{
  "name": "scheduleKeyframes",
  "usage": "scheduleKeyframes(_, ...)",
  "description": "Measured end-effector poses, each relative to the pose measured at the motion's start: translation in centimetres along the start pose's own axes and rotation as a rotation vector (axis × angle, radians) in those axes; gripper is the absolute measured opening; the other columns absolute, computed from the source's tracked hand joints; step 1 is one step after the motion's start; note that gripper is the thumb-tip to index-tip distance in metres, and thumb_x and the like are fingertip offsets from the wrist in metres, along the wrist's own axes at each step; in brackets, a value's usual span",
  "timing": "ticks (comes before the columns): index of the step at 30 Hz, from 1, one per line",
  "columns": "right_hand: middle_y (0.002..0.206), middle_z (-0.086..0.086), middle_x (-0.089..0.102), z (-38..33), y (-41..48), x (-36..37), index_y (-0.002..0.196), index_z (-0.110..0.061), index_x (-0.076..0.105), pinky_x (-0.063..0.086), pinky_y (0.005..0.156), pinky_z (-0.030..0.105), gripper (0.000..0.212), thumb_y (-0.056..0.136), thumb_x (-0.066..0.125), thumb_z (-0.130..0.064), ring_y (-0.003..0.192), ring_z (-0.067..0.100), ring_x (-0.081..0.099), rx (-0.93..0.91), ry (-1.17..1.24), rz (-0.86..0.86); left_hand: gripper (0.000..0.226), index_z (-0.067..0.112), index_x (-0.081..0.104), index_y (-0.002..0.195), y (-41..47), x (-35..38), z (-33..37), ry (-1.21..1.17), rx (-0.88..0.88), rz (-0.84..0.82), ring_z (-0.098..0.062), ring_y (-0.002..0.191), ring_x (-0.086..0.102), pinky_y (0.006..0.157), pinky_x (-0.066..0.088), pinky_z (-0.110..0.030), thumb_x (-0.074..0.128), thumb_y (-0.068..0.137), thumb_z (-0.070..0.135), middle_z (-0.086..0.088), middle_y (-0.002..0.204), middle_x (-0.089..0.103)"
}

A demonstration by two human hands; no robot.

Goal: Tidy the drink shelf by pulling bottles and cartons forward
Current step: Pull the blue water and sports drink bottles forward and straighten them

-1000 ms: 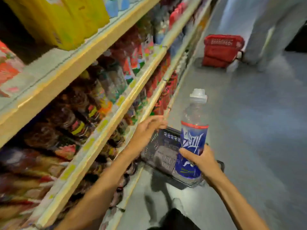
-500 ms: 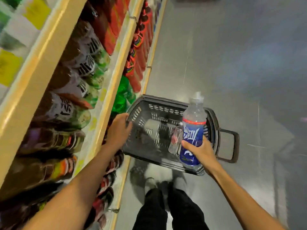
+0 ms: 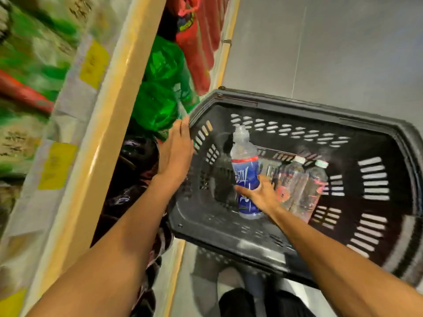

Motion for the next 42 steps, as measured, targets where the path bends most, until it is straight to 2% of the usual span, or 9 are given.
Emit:
scheduleKeyframes(6,0.112,0.013,0.067,3.2,3.5,3.3,0.119,-0.004,0.059,0.050,0.085,0.034,0.053,0.071,0.082,-0.011,0.093,0.025,0.063,0.157,0.070,0.002,0.052,0.003,0.031,0.146,-0.4,-0.1,0.0,-0.096,0.050,0.180,-0.028,0.125,0.047,0.098,0.045,-0.039,0.049,0.097,0.008,-0.017,0.136,0.045)
scheduleKeyframes(10,0.127,0.017,0.059,3.9,5.3,5.0,0.128,-0.002,0.051,0.045,0.101,0.048,0.064,0.070,0.077,0.005,0.115,0.034,0.057,0.254,0.159,0.018,0.053,0.002,0.033,0.145,-0.2,-0.4,0.0,-0.150,0.071,0.198,-0.031,0.121,0.050,0.094,0.048,-0.044,0.051,0.095,0.006,-0.017,0.133,0.047)
scheduleKeyframes(14,0.133,0.017,0.056,4.0,6.5,6.2,0.132,-0.004,0.047,0.040,0.105,0.051,0.070,0.070,0.079,0.000,0.123,0.034,0.052,0.268,0.076,-0.019,0.053,0.002,0.034,0.145,-0.3,-0.4,-0.1,-0.168,0.087,0.194,-0.031,0.120,0.050,0.093,0.049,-0.044,0.051,0.095,0.004,-0.018,0.133,0.047)
scheduleKeyframes(21,0.120,0.019,0.059,2.2,4.5,4.9,0.127,0.001,0.048,0.047,0.094,0.041,0.038,0.090,0.058,-0.002,0.107,0.030,0.058,0.296,0.002,-0.110,0.053,0.001,0.031,0.146,-1.3,-1.1,0.1,-0.223,0.066,0.125,-0.030,0.126,0.046,0.100,0.043,-0.040,0.049,0.096,0.002,-0.018,0.138,0.044)
scheduleKeyframes(26,0.083,0.019,0.061,-3.7,-4.2,0.3,0.098,0.008,0.058,0.044,0.067,0.033,0.013,0.092,0.054,-0.002,0.072,0.026,0.054,0.140,-0.050,-0.110,0.042,-0.001,0.041,0.137,-5.1,-4.4,0.2,-0.281,-0.097,0.009,-0.031,0.124,0.046,0.099,0.040,-0.038,0.047,0.096,0.006,-0.018,0.135,0.046)
scheduleKeyframes(30,0.088,0.029,0.064,-10.2,-14.7,-4.3,0.087,0.012,0.061,0.048,0.087,0.044,0.022,0.096,0.046,-0.002,0.082,0.036,0.061,0.015,0.001,-0.081,0.031,0.000,0.053,0.127,-10.8,-10.7,1.4,-0.446,-0.218,-0.041,-0.031,0.115,0.052,0.092,0.042,-0.037,0.046,0.099,0.011,-0.016,0.127,0.053)
scheduleKeyframes(34,0.086,0.025,0.066,-15.3,-25.6,-8.8,0.072,-0.001,0.059,0.045,0.082,0.044,0.028,0.095,0.045,0.002,0.086,0.032,0.060,-0.050,-0.009,-0.031,0.024,0.006,0.061,0.115,-17.5,-18.4,3.4,-0.641,-0.365,-0.087,-0.018,0.090,0.054,0.072,0.034,-0.019,0.045,0.101,0.018,-0.006,0.102,0.061)
scheduleKeyframes(38,0.084,0.024,0.066,-19.2,-35.4,-13.0,0.076,0.000,0.062,0.047,0.085,0.056,0.026,0.096,0.047,-0.005,0.085,0.041,0.062,-0.113,-0.054,0.021,0.023,0.005,0.065,0.097,-23.6,-26.1,5.7,-0.805,-0.452,-0.074,-0.024,0.078,0.058,0.068,0.042,-0.033,0.044,0.100,0.015,-0.013,0.088,0.066)
scheduleKeyframes(42,0.078,0.005,0.070,-22.1,-42.9,-16.1,0.078,-0.022,0.063,0.050,0.085,0.049,0.027,0.098,0.047,-0.011,0.081,0.027,0.066,-0.167,-0.095,0.021,0.023,0.009,0.066,0.096,-29.8,-32.6,7.6,-0.876,-0.485,-0.046,-0.022,0.079,0.063,0.072,0.048,-0.035,0.045,0.101,0.018,-0.005,0.086,0.067)
Point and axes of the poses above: each hand's wrist, its own y-axis towards the middle knuckle, its own x-axis out of the palm, z = x × y, the point moved 5 cm from there along y, towards the middle knuckle
